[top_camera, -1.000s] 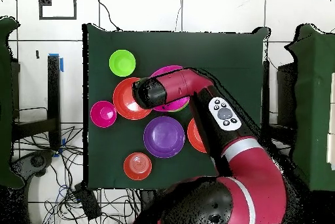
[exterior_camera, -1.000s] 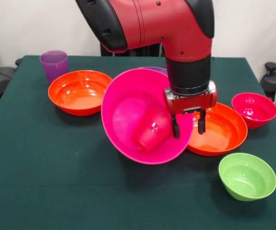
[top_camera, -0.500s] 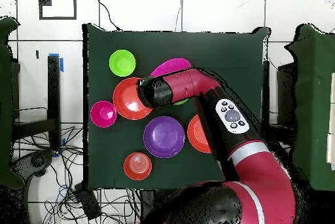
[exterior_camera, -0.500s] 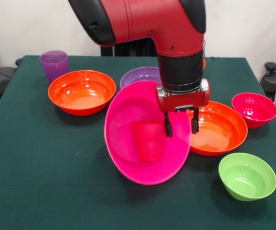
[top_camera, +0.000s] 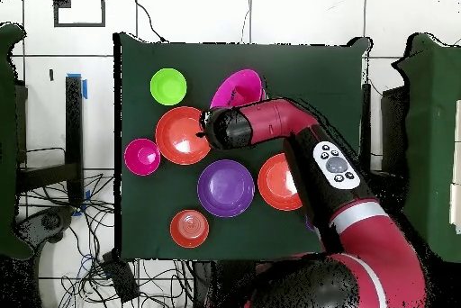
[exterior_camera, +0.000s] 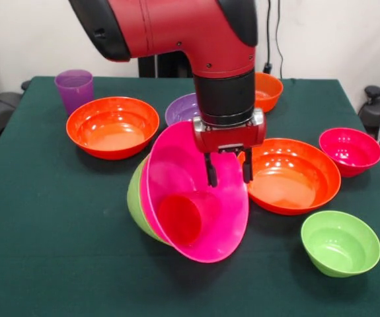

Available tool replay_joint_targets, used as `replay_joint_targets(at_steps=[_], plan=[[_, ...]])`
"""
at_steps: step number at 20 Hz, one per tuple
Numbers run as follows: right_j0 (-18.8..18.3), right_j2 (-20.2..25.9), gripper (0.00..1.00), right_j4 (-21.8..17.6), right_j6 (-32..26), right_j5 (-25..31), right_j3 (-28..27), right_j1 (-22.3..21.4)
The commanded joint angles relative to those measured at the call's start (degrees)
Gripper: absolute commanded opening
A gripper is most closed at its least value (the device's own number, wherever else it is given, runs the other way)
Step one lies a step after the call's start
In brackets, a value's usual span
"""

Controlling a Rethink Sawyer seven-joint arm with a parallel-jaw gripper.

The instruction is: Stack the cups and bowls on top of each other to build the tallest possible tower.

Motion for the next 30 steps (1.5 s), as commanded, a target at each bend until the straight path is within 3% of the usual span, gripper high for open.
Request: replay_joint_targets(at_steps=[1,11,19,30], plan=[[-0.64,0.01,1.0,0.52,-1.8,-0.54,3.0,0.85],[-3.27,1.5,1.0,0.88,-3.08,-1.39,4.2,1.02],[-11.5,6.78,1.0,3.53,-18.49,11.93,-0.02,1.13],[-14.43,10.33,1.0,1.39,-30.39,22.36,-13.35,9.65]])
